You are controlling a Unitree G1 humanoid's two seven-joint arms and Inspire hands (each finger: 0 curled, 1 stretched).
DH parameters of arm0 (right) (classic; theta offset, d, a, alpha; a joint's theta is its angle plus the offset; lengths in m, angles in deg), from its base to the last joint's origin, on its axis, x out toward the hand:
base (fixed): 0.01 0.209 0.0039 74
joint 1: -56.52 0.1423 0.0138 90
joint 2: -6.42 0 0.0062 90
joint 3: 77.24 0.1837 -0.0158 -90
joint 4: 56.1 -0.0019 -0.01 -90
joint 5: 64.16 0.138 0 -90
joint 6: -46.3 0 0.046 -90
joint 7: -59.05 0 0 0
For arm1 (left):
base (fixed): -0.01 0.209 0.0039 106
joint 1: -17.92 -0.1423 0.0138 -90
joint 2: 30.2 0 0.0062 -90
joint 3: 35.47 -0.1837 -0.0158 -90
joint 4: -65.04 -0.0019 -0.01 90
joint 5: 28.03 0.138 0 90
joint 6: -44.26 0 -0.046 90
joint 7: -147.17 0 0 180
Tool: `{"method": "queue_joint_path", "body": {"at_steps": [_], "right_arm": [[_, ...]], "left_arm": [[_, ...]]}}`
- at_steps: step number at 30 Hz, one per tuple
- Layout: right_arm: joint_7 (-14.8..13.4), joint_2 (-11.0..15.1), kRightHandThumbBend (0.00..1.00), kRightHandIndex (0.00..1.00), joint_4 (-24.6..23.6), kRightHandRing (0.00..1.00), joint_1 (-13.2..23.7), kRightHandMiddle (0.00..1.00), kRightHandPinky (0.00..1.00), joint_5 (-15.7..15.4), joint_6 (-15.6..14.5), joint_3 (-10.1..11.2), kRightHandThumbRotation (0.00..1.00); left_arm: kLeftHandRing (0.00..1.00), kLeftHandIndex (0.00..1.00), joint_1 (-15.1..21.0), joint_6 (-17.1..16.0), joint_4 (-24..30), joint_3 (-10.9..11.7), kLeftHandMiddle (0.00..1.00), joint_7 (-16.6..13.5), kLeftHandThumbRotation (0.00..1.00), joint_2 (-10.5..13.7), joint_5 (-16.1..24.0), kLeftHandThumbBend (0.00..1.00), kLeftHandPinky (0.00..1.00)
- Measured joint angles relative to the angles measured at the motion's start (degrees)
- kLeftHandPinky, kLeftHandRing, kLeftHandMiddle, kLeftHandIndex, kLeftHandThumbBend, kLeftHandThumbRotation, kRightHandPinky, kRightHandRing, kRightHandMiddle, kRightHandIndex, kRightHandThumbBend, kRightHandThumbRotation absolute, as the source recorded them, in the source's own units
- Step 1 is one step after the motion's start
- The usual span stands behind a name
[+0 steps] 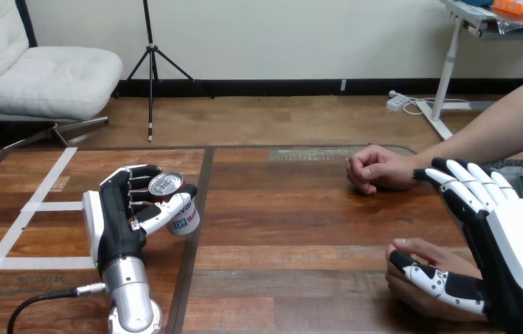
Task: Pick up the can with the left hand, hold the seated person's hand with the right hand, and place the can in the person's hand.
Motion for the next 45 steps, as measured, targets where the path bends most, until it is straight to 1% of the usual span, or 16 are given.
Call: {"method": "queue_joint_path", "body": {"at_steps": [7,21,29,35,42,43,45], "right_arm": [[1.4,0.9,0.69,0.85,-0.6,0.95,-0.7,0.92,1.0,0.3,-1.3,0.4,0.34],[3.3,2.8,0.71,0.85,-1.4,0.95,-2.1,0.92,1.0,0.5,-2.6,1.7,0.34],[4.9,2.9,0.72,0.85,-2.3,0.95,-2.4,0.92,1.0,0.6,-3.7,2.0,0.34],[7.3,2.9,0.73,0.86,-3.6,0.95,-2.6,0.93,1.0,0.6,-5.2,2.0,0.34],[10.8,3.0,0.74,0.87,-5.3,0.94,-2.6,0.92,1.0,0.5,-7.8,2.0,0.35],[12.8,3.7,0.75,0.86,-5.9,0.94,-2.7,0.92,1.0,0.4,-9.3,2.0,0.34],[13.0,4.0,0.76,0.86,-5.9,0.94,-2.6,0.92,1.0,0.4,-9.5,2.0,0.34]], "left_arm": [[0.51,0.53,0.0,0.0,0.0,0.0,0.53,0.1,0.0,0.0,-0.1,0.65,0.44],[0.5,0.53,0.0,0.0,0.0,0.0,0.53,0.1,0.0,0.0,-0.1,0.65,0.44],[0.5,0.53,0.0,0.0,0.0,0.0,0.53,0.1,0.0,0.0,-0.1,0.66,0.43],[0.49,0.53,0.0,0.0,0.0,0.1,0.52,0.1,0.0,0.0,-0.2,0.65,0.43],[0.5,0.53,0.0,0.0,0.0,0.1,0.53,0.1,0.0,0.0,-0.2,0.65,0.43],[0.5,0.53,0.0,0.0,0.0,0.1,0.53,0.1,0.0,0.0,-0.2,0.65,0.43],[0.5,0.53,0.0,0.0,0.0,0.1,0.53,0.1,0.0,0.0,-0.2,0.65,0.43]]}}
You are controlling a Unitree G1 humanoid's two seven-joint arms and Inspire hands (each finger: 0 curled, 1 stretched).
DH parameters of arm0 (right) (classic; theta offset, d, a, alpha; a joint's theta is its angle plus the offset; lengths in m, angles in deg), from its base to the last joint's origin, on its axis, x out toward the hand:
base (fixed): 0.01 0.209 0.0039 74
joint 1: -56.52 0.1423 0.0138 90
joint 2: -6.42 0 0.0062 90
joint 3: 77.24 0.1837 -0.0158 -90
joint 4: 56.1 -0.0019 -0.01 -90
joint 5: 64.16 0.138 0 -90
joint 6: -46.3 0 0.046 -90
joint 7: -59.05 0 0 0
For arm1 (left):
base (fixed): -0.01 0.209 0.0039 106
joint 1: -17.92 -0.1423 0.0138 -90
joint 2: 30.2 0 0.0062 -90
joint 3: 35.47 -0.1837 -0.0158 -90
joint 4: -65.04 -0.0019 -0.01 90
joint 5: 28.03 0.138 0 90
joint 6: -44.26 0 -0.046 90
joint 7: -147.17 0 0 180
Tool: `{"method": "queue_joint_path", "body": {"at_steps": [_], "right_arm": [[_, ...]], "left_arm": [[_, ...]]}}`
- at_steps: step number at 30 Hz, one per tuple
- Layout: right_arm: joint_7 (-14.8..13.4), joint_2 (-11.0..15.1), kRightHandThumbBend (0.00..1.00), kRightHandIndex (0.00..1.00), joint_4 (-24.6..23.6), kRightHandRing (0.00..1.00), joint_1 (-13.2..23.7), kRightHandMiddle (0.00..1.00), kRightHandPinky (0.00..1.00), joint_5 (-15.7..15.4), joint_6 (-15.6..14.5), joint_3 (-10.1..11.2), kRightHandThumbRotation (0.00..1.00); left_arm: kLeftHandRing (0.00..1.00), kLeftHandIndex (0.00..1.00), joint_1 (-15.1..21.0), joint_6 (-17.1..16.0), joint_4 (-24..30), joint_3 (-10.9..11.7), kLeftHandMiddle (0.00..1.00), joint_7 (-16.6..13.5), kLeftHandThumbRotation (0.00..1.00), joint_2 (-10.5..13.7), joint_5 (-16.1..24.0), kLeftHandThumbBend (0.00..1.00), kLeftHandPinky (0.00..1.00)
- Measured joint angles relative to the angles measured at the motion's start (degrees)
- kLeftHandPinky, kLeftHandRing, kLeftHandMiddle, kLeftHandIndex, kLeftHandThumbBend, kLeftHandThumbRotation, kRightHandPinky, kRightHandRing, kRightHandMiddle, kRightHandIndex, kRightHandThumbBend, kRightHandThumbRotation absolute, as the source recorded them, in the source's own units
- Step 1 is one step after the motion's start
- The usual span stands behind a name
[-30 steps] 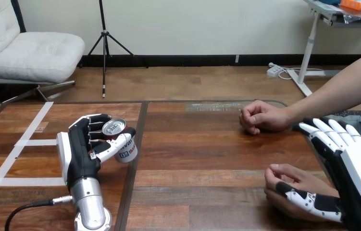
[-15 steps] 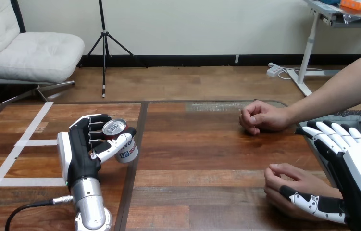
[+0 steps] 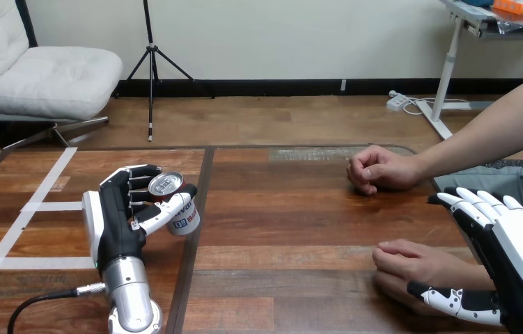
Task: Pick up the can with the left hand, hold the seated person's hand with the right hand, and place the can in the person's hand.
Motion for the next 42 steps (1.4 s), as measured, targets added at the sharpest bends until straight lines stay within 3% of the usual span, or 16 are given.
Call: {"method": "queue_joint_path", "body": {"at_steps": [7,20,42], "right_arm": [[3.0,1.4,0.77,0.86,-0.5,0.93,0.1,0.92,1.0,0.0,-2.1,0.0,0.3],[6.1,2.1,0.79,0.85,-0.5,0.91,0.1,0.9,0.94,-0.1,-4.6,-0.1,0.23],[7.2,3.9,0.79,0.85,0.0,0.91,0.4,0.89,0.94,-0.3,-5.8,-0.1,0.19]], "left_arm": [[0.5,0.53,0.0,0.0,0.0,0.0,0.53,0.0,0.0,0.0,0.0,0.66,0.43],[0.5,0.53,0.0,-0.1,0.0,0.1,0.53,0.4,0.0,0.0,-0.2,0.65,0.43],[0.51,0.53,0.0,-0.1,0.0,0.1,0.54,0.5,0.0,0.0,-0.1,0.65,0.44]]}}
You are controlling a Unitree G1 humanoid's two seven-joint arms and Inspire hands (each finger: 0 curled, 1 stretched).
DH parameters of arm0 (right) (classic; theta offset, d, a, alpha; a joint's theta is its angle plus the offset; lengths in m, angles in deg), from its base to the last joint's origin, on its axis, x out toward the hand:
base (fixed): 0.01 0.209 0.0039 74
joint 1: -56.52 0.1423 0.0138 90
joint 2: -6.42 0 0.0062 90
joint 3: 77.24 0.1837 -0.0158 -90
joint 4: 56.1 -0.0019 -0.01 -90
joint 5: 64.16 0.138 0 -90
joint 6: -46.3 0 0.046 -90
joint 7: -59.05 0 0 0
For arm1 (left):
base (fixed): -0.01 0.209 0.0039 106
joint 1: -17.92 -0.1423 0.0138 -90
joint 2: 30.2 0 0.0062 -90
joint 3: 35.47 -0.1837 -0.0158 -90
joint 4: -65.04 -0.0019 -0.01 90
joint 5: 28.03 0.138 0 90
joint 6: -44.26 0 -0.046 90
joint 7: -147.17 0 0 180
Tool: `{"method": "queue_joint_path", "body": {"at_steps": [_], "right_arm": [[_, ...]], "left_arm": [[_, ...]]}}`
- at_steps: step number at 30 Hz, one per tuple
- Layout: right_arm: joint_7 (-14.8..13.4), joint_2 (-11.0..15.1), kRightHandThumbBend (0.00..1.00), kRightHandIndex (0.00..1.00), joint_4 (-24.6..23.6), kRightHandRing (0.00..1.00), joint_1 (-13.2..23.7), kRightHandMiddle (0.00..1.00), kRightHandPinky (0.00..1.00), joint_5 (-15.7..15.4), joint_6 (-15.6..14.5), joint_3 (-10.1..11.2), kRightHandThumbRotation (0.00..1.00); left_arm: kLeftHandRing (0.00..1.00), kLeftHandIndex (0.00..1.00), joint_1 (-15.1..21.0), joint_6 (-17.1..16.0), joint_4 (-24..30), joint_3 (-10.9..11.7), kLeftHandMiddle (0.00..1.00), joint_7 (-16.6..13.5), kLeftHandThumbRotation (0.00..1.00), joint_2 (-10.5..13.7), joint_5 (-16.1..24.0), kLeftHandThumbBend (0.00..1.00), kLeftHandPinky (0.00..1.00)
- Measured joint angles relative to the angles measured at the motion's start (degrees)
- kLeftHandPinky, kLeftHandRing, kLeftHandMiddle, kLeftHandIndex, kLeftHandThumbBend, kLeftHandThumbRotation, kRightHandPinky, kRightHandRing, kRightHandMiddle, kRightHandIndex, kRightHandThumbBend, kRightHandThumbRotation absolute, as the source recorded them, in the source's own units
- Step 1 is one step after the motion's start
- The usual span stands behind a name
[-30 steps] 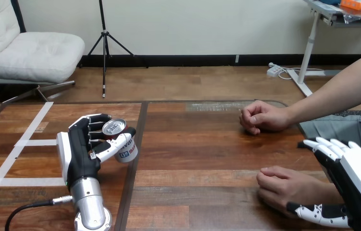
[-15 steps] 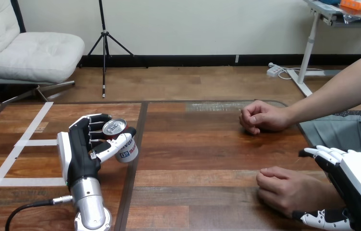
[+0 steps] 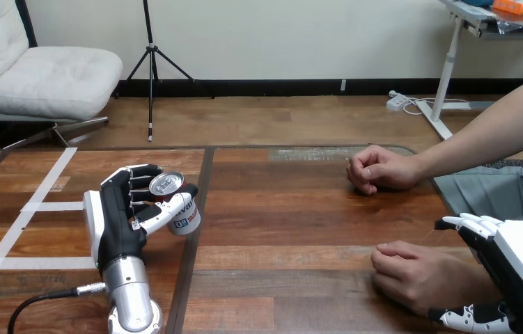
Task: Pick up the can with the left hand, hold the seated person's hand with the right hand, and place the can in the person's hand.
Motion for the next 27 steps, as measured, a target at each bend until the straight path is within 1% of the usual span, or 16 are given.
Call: {"method": "queue_joint_path", "body": {"at_steps": [14,27], "right_arm": [[0.0,1.5,0.79,0.85,0.9,0.92,0.0,0.9,0.97,-0.4,-0.4,0.0,0.19],[0.0,1.6,0.8,0.85,1.6,0.93,0.6,0.91,1.0,-1.3,-1.3,-0.2,0.2]], "left_arm": [[0.51,0.53,0.0,0.0,0.0,0.0,0.54,0.0,0.0,0.0,0.0,0.65,0.44],[0.51,0.53,0.0,0.0,0.0,0.0,0.53,0.0,0.0,0.0,0.0,0.65,0.44]]}}
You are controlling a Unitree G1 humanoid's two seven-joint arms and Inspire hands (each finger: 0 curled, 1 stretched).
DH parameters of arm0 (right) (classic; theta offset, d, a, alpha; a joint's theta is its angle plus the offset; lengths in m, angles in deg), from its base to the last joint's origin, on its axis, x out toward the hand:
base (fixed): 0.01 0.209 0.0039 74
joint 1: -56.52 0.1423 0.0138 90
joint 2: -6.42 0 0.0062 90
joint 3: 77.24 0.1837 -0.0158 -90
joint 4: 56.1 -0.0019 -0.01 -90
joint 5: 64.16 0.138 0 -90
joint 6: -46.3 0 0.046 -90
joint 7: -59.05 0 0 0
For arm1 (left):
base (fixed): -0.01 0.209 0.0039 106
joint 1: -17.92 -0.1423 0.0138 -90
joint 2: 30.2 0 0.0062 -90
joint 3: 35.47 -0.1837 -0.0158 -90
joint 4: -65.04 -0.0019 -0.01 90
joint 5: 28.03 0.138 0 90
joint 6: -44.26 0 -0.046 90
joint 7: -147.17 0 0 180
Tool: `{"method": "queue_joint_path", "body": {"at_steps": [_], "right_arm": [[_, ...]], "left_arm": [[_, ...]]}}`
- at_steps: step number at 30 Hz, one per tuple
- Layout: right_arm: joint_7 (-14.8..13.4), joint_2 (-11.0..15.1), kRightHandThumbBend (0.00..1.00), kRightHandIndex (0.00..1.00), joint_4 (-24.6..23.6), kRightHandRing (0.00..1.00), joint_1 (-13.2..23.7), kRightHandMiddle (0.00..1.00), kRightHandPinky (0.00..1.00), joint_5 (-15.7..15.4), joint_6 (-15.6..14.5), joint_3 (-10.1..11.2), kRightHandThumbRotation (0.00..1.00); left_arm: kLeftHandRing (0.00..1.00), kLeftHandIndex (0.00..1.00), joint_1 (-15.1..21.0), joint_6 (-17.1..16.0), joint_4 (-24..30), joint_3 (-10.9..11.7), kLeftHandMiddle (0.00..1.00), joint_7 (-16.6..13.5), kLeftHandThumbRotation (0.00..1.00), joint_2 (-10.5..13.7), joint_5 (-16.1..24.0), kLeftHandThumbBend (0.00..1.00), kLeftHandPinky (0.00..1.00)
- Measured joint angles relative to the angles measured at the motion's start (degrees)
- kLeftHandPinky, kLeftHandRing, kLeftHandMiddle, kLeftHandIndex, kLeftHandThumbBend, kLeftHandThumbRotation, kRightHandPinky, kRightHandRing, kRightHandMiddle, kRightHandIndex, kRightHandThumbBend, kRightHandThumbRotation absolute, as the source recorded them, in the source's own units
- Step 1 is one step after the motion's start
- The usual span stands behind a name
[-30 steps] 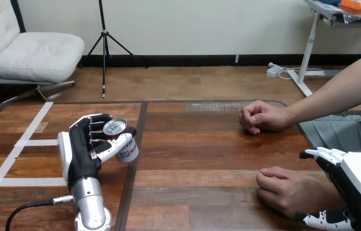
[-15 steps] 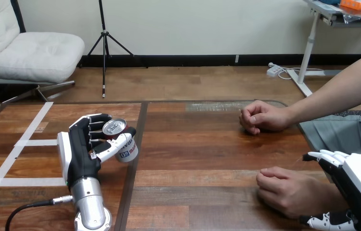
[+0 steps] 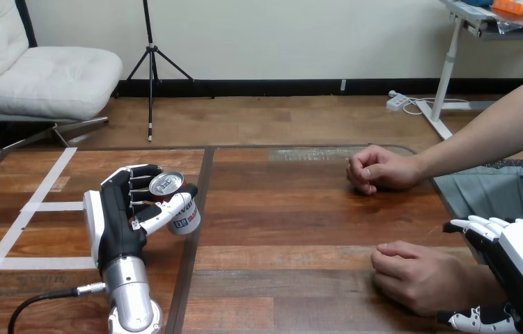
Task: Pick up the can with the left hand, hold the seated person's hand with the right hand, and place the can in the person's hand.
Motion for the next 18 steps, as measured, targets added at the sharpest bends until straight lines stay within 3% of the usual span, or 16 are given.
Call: {"method": "queue_joint_path", "body": {"at_steps": [18], "right_arm": [[0.6,0.5,0.79,0.85,0.7,0.94,0.7,0.92,1.0,-1.1,-0.8,-0.3,0.19]], "left_arm": [[0.51,0.53,0.0,0.0,0.0,0.0,0.54,0.1,0.0,0.0,-0.1,0.64,0.45]]}}
